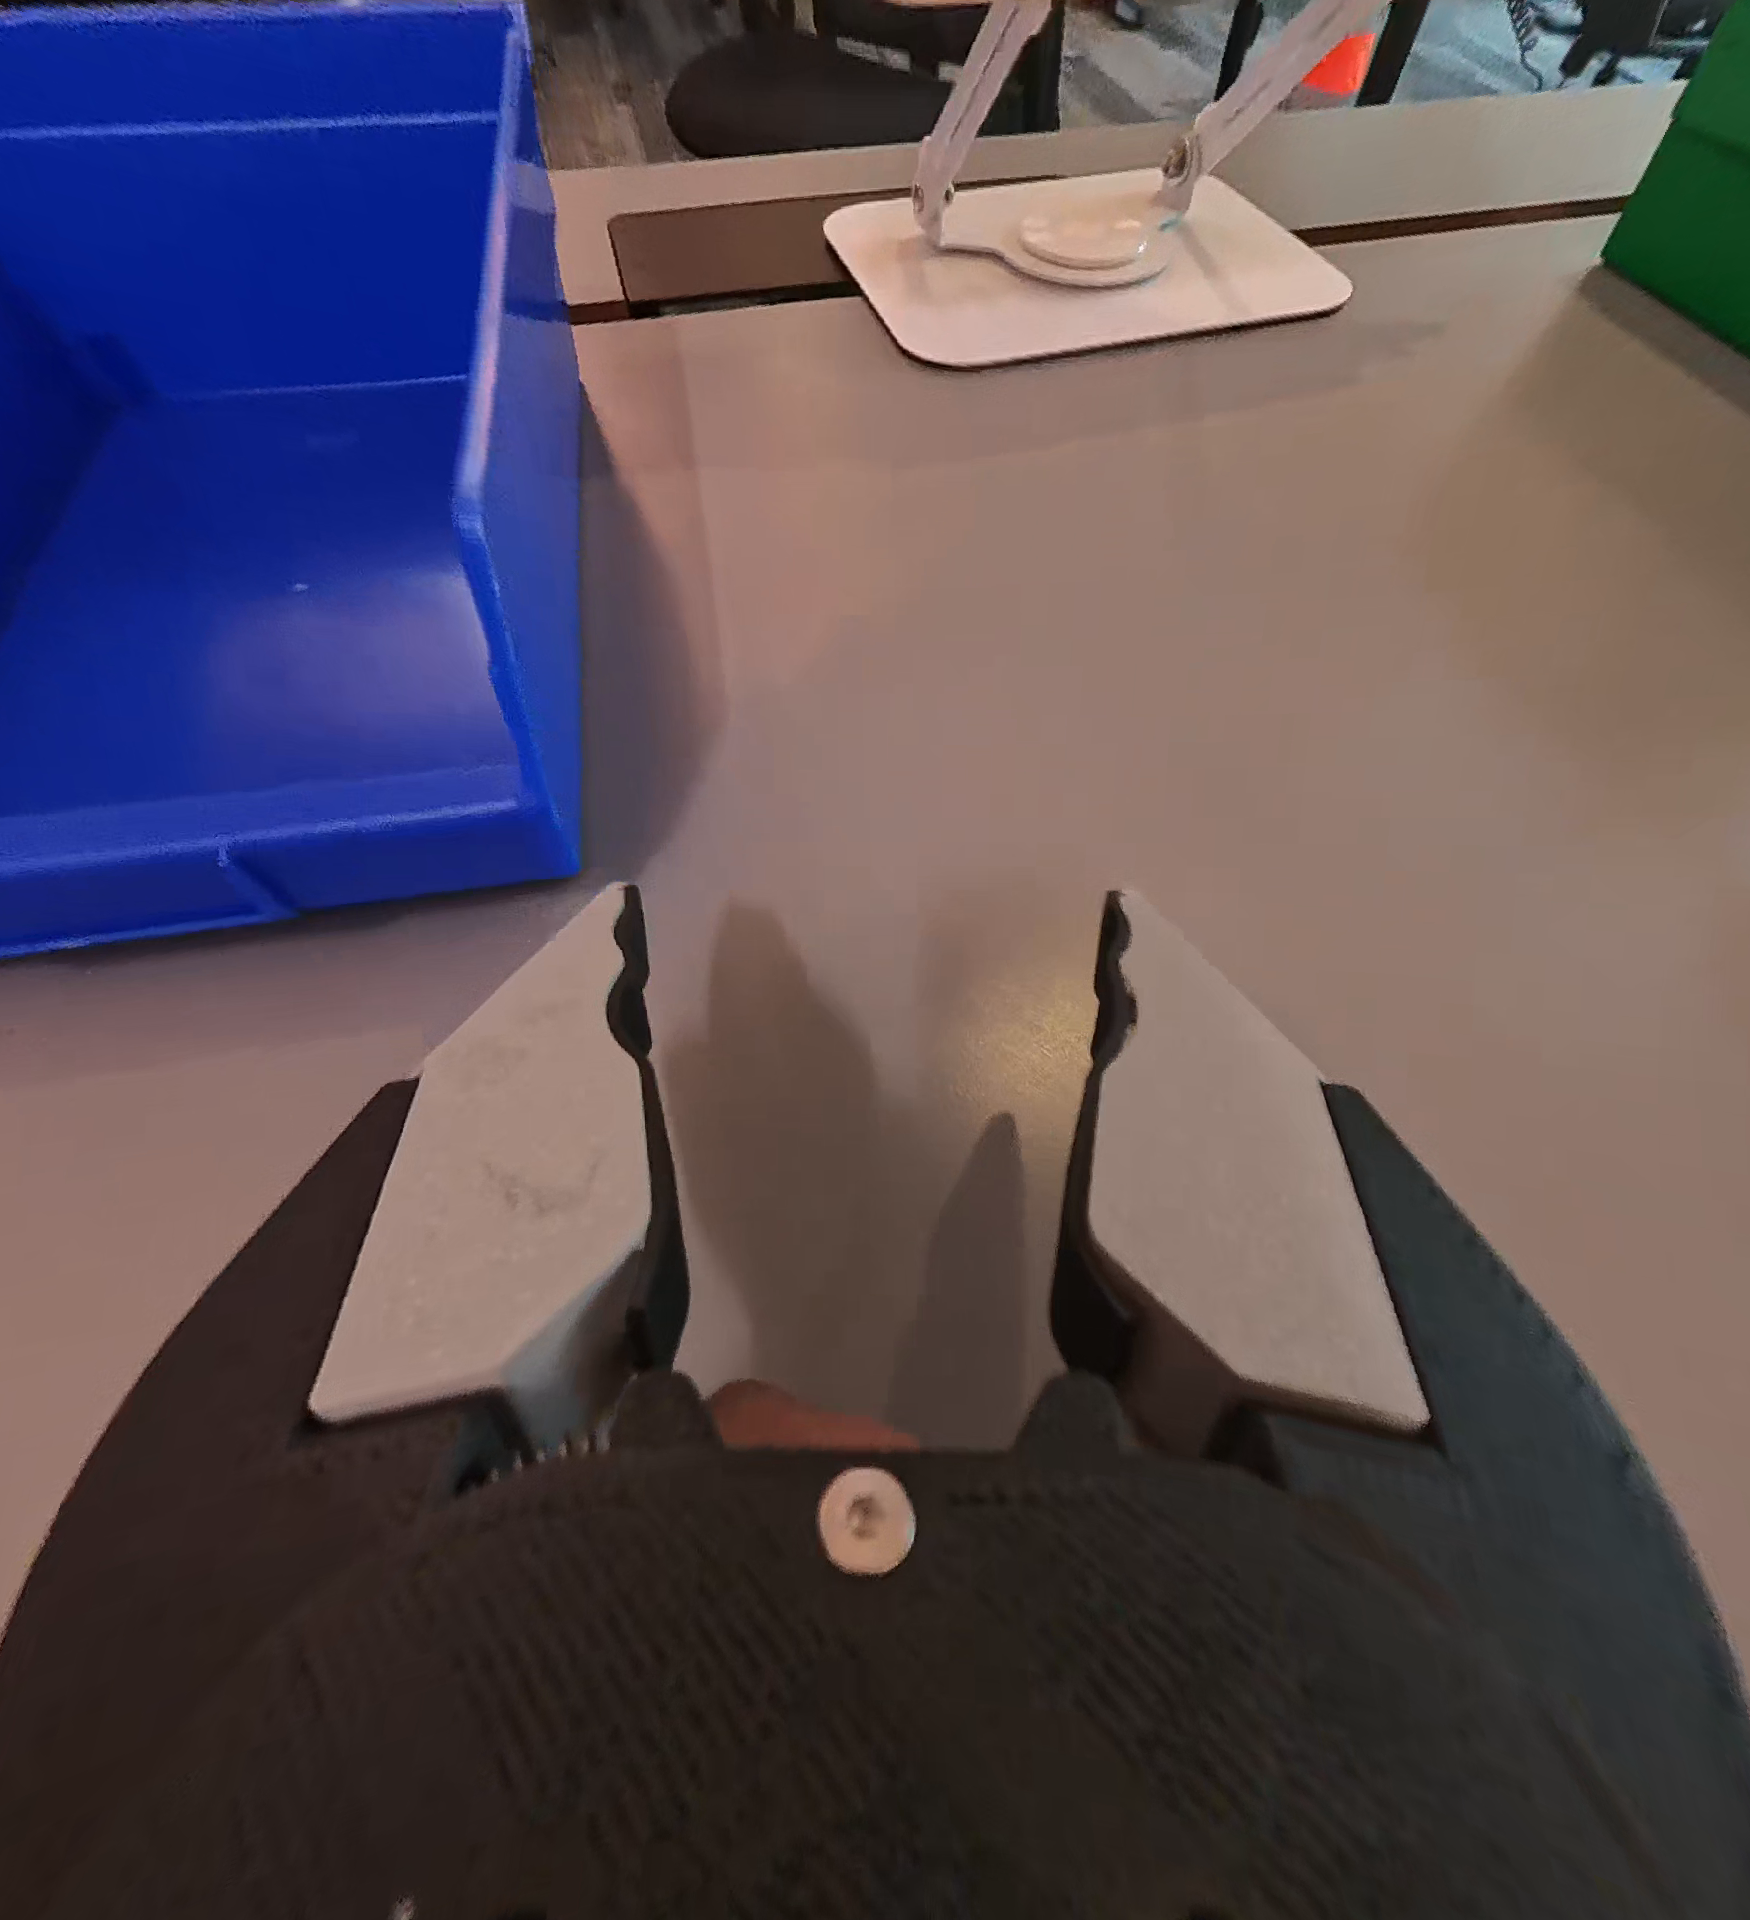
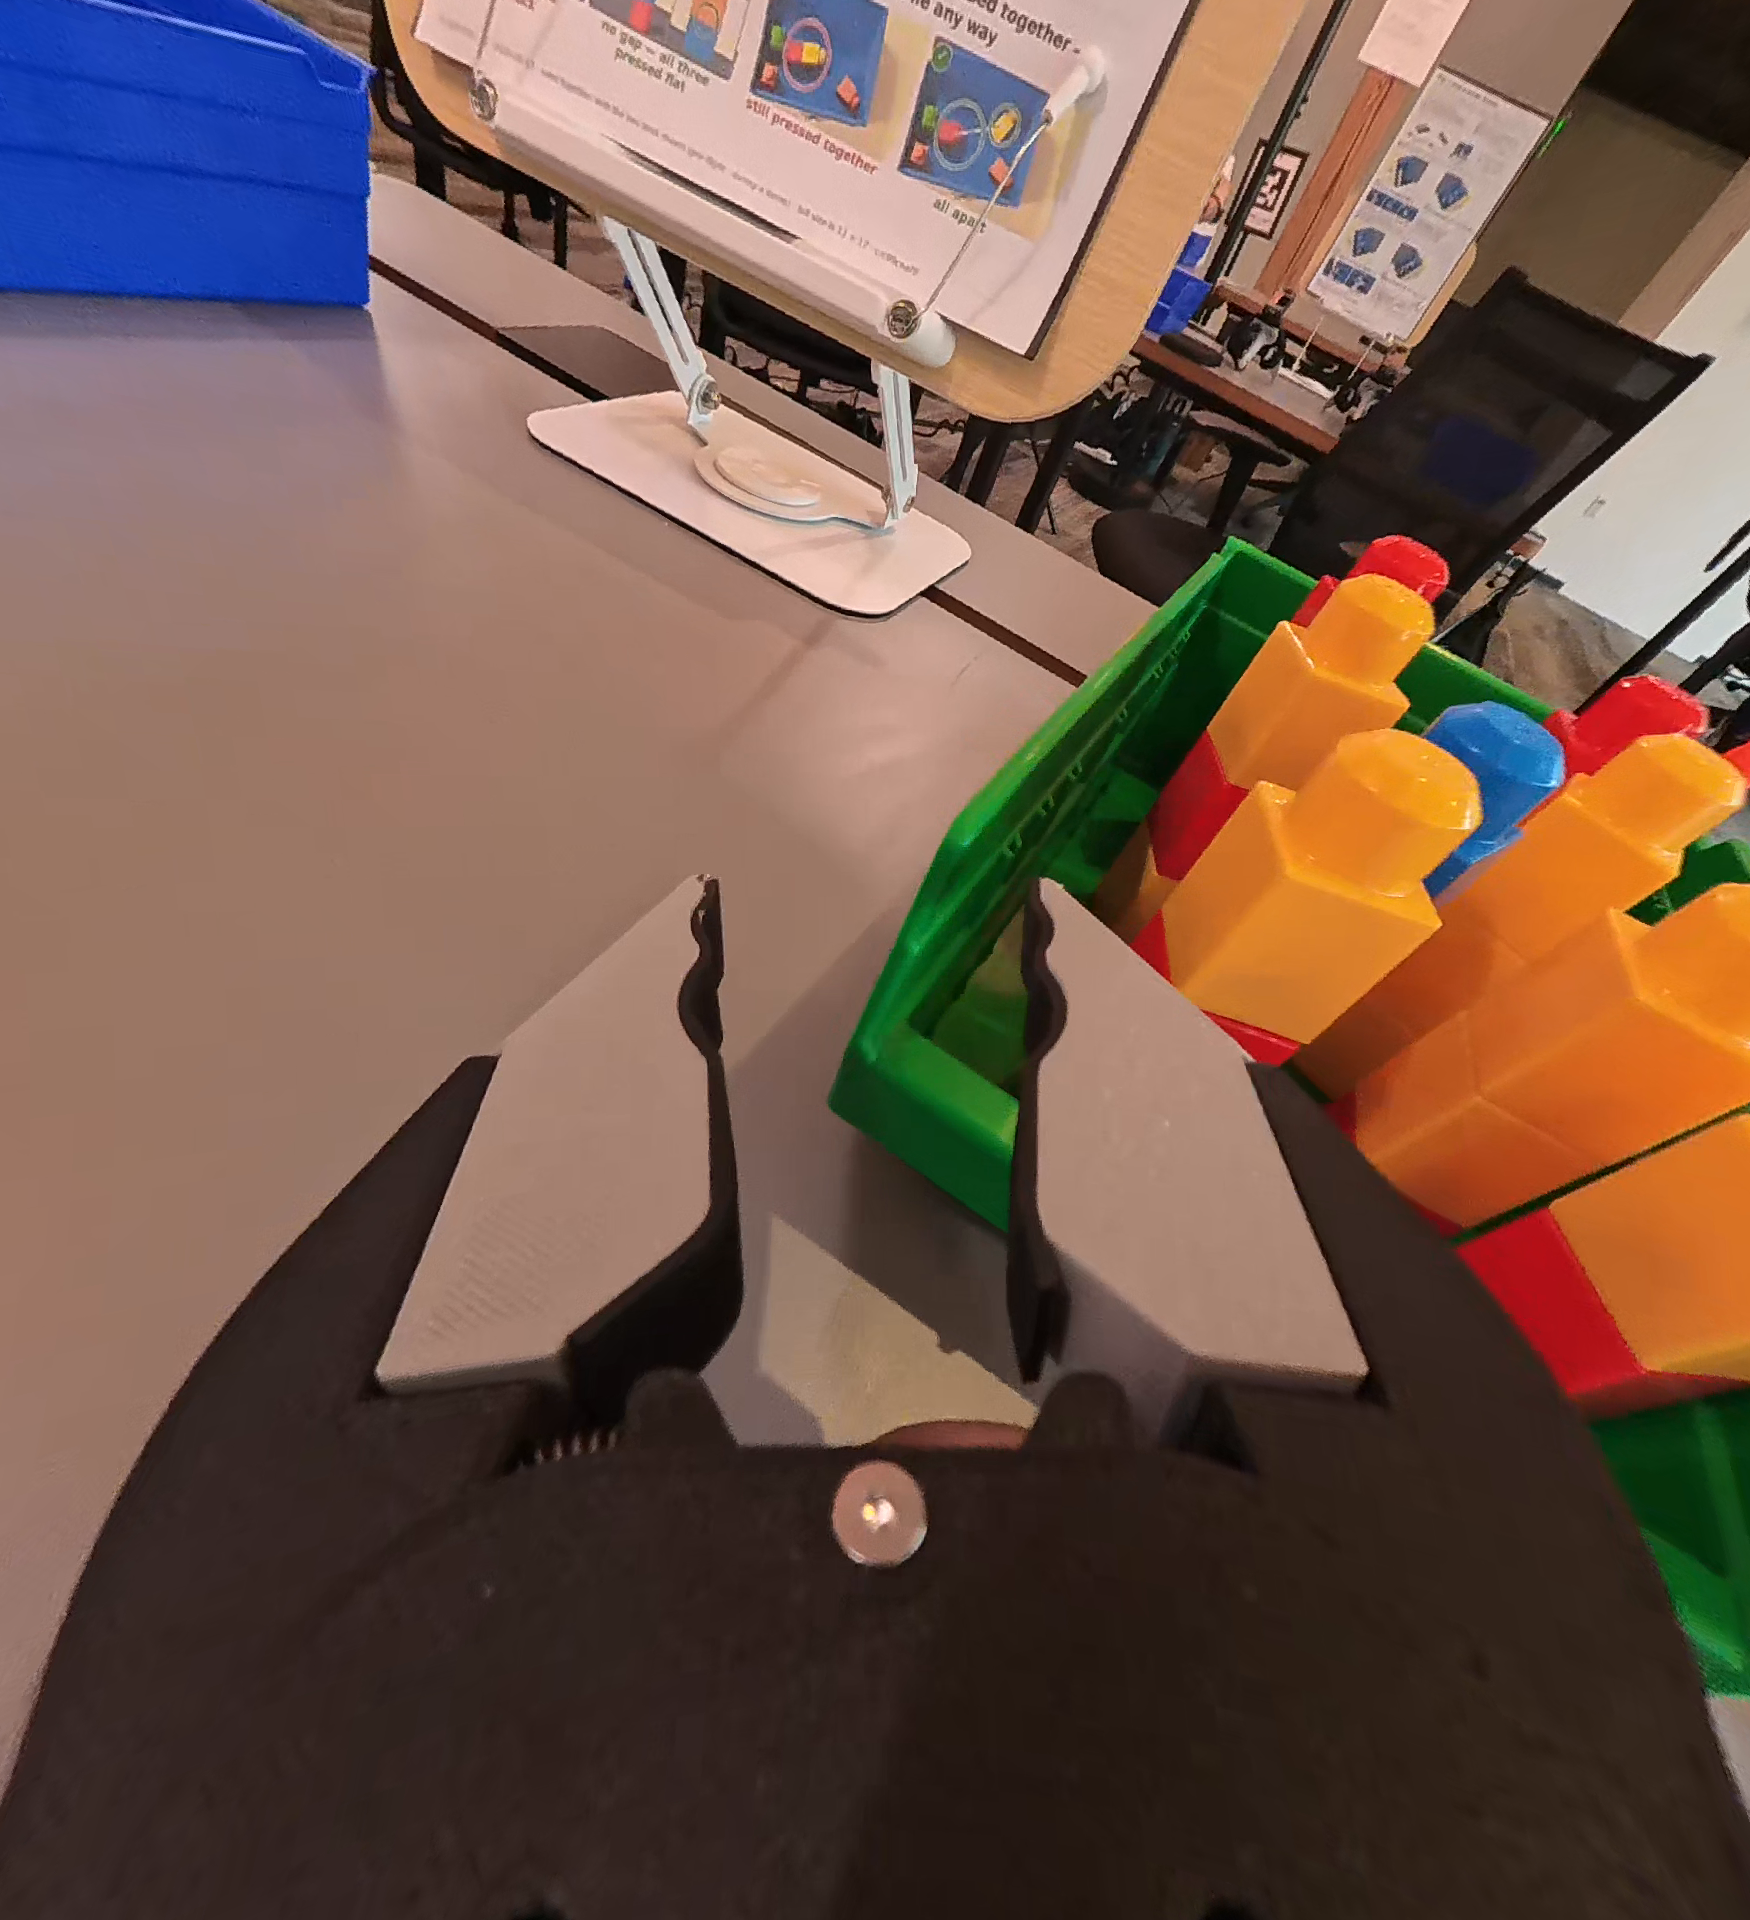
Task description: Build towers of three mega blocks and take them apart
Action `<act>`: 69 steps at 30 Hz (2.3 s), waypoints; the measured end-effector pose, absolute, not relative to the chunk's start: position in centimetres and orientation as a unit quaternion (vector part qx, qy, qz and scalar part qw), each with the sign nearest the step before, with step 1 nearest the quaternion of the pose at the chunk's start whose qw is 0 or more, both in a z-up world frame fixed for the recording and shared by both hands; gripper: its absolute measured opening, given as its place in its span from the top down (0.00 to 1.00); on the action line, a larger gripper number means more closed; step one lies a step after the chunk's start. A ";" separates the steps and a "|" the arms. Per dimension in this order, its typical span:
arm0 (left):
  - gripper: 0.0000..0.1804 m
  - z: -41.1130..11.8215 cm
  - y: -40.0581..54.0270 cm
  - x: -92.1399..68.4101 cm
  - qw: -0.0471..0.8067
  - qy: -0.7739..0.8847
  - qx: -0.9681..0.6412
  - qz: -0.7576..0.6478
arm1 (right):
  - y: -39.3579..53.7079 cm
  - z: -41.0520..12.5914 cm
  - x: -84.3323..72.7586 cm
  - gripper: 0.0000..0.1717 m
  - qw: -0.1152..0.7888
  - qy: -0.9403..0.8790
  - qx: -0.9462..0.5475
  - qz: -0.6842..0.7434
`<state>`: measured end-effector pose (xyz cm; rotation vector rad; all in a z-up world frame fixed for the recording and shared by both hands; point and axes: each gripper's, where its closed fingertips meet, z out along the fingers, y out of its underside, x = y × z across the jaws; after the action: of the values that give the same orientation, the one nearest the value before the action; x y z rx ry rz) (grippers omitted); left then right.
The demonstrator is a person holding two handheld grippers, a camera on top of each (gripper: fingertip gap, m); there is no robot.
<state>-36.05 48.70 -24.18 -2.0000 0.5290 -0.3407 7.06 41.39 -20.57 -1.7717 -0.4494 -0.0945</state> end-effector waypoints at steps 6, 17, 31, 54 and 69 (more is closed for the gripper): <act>0.52 -25.4 46.0 -35.6 0.490 0.210 -0.834 -0.140 | 41.7 -21.3 6.8 0.66 0.601 -0.190 -0.776 -0.018; 0.50 -26.2 44.6 -36.4 0.472 0.200 -0.851 -0.111 | 42.0 -21.8 6.4 0.66 0.590 -0.202 -0.781 -0.031; 0.49 -23.1 51.7 -37.8 0.525 0.199 -0.823 -0.084 | 42.4 -22.5 8.4 0.66 0.576 -0.168 -0.798 -0.053; 1.00 -23.7 58.1 -41.1 0.468 0.231 -0.853 0.011 | 42.3 -23.9 9.4 0.95 0.533 -0.149 -0.825 -0.112; 0.98 -12.1 43.3 -43.6 0.571 0.220 -0.780 -0.129 | 35.5 -23.9 -7.7 0.93 0.525 -0.254 -0.809 -0.072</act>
<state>-43.64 43.27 -12.14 -1.8303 0.5150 -0.3016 -7.74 35.55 -23.86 -1.9359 -0.6070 -0.1734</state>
